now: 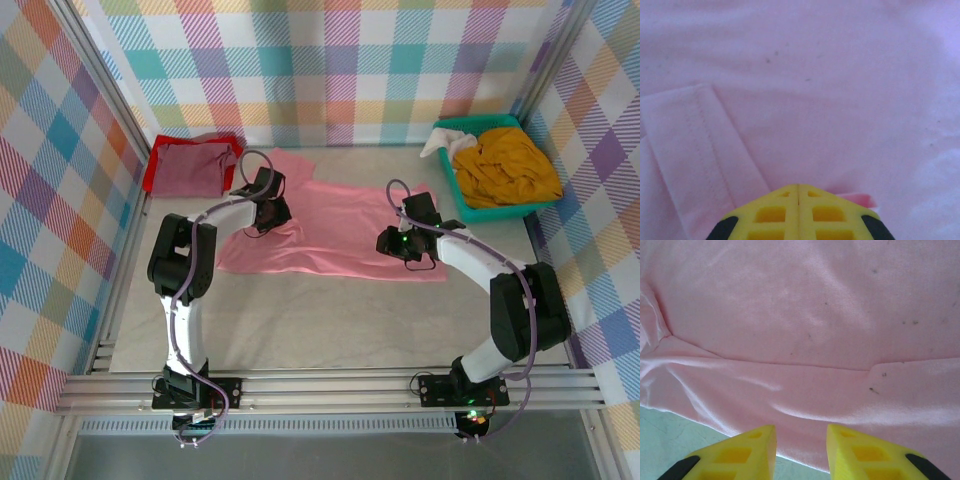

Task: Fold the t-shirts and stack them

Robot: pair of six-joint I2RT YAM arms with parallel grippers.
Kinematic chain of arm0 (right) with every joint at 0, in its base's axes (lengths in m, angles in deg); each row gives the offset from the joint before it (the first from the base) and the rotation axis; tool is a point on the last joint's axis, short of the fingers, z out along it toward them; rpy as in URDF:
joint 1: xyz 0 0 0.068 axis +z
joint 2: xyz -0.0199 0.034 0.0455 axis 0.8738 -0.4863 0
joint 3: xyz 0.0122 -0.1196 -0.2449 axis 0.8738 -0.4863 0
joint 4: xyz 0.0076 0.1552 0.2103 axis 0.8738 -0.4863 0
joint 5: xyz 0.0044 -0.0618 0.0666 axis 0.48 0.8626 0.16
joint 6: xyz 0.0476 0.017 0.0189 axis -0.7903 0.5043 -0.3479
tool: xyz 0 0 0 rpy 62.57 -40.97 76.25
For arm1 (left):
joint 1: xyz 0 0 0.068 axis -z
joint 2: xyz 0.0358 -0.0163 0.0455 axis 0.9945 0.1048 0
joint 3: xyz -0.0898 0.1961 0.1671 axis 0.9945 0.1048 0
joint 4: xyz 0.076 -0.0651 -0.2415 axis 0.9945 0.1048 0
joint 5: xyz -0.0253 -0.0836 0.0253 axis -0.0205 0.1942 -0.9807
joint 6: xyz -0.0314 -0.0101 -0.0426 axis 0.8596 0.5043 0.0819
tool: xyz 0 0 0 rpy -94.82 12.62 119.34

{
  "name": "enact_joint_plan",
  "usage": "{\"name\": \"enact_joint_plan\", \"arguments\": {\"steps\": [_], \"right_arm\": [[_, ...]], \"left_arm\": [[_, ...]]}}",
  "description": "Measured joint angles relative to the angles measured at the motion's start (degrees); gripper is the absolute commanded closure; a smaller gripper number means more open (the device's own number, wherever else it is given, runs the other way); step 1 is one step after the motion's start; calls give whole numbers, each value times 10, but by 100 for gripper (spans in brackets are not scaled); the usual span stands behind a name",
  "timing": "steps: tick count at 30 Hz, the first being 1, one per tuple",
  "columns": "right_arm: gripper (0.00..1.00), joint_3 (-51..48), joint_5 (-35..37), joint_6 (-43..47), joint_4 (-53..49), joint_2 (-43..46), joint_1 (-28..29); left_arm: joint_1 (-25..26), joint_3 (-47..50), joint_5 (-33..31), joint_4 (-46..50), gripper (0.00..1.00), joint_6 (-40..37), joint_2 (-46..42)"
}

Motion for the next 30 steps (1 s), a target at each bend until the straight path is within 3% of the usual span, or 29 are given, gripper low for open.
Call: {"name": "enact_joint_plan", "arguments": {"steps": [8, 9, 10, 11, 14, 20, 30], "right_arm": [[67, 0, 0, 0, 0, 0, 0], [66, 0, 0, 0, 0, 0, 0], [65, 0, 0, 0, -1, 0, 0], [65, 0, 0, 0, -2, 0, 0], [64, 0, 3, 0, -6, 0, 0], [64, 0, 4, 2, -8, 1, 0], [63, 0, 4, 2, -8, 1, 0]], "left_arm": [[2, -62, 7, 8, 98, 2, 8], [2, -71, 6, 8, 86, 2, 9], [3, -73, 3, 7, 69, 1, 9], [3, -70, -2, 5, 61, 1, 5], [3, -36, -16, 6, 50, 5, -12], [3, 16, -37, 21, 49, 9, -29], [3, 13, -37, 21, 51, 16, -20]]}}
